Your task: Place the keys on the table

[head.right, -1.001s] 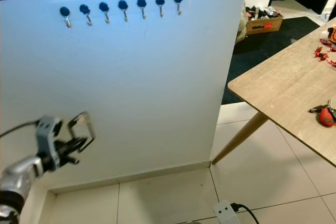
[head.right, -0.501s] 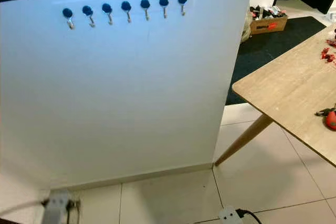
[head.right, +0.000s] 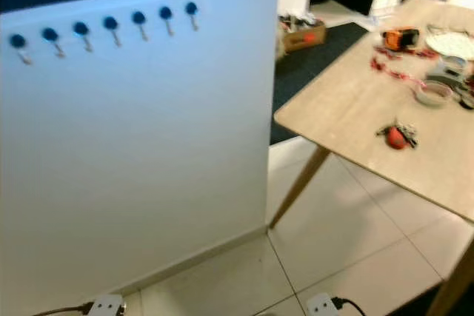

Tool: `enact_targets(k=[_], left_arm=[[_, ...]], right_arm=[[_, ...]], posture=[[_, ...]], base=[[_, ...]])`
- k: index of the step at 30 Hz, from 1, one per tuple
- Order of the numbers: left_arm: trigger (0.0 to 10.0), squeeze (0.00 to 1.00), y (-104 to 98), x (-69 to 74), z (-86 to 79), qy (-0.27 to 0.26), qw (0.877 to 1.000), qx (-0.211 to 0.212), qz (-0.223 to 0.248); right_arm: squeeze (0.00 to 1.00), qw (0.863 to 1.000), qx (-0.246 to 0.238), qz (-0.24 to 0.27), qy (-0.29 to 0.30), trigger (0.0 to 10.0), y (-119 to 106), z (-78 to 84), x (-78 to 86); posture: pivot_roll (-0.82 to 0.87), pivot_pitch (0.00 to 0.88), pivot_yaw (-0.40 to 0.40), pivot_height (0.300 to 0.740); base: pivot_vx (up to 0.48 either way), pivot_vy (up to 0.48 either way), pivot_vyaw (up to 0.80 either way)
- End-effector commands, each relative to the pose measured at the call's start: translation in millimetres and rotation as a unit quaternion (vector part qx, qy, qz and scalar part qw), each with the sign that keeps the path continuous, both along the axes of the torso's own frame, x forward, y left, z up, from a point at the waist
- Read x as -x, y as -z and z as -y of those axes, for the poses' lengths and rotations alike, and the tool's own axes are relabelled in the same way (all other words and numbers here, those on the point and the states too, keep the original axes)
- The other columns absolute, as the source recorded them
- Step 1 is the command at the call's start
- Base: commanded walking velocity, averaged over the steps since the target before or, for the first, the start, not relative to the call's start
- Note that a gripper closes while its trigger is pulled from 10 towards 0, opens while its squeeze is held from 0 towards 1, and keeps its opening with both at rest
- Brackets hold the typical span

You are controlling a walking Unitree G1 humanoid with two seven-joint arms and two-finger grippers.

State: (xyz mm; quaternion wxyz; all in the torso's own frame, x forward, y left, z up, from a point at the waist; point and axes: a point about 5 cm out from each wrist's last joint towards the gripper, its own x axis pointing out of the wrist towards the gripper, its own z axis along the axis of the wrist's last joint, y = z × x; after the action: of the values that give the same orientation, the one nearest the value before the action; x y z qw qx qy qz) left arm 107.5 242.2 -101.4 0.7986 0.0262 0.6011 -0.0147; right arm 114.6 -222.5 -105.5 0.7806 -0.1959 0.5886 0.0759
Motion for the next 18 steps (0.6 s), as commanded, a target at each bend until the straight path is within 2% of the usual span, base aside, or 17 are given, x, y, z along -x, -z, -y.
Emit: enact_targets(k=[1, 3, 9, 14, 18], left_arm=[[10.0, 0.00, 1.1, 0.8, 2.7, 0.008, 1.000, -0.003, -0.007], [10.0, 0.00, 1.1, 0.1, 3.3, 0.008, 1.000, -0.004, -0.007], [10.0, 0.00, 1.5, -1.9, 5.9, 0.019, 1.000, -0.012, -0.008], [10.0, 0.00, 1.8, -1.6, 6.5, 0.021, 1.000, -0.014, -0.008], [10.0, 0.00, 2.3, 0.1, 6.8, 0.025, 0.999, -0.016, -0.011]], right_arm=[[0.00, 1.000, -0.001, 0.003, 0.001, 10.0, -0.6, 0.4, -1.6], [0.00, 1.000, -0.001, 0.003, 0.001, 10.0, -0.4, -0.1, -1.6], [0.00, 1.000, -0.011, 0.003, -0.009, 10.0, 2.1, -16.6, -3.7], [0.00, 1.000, -0.011, 0.005, -0.014, 10.0, 1.6, -17.4, -6.0], [0.00, 1.000, -0.006, 0.005, -0.017, 10.0, 0.0, -11.5, -7.7]], posture=[[-0.11, 0.067, 0.094, 0.740], [-0.12, 0.059, 0.097, 0.740], [-0.12, 0.042, 0.096, 0.740], [-0.12, 0.030, 0.093, 0.740], [-0.12, 0.019, 0.093, 0.740]], base=[[0.000, 0.000, -0.79], [0.000, 0.000, -0.79], [0.000, 0.000, -0.79], [0.000, 0.000, -0.79], [0.000, 0.000, -0.79]])
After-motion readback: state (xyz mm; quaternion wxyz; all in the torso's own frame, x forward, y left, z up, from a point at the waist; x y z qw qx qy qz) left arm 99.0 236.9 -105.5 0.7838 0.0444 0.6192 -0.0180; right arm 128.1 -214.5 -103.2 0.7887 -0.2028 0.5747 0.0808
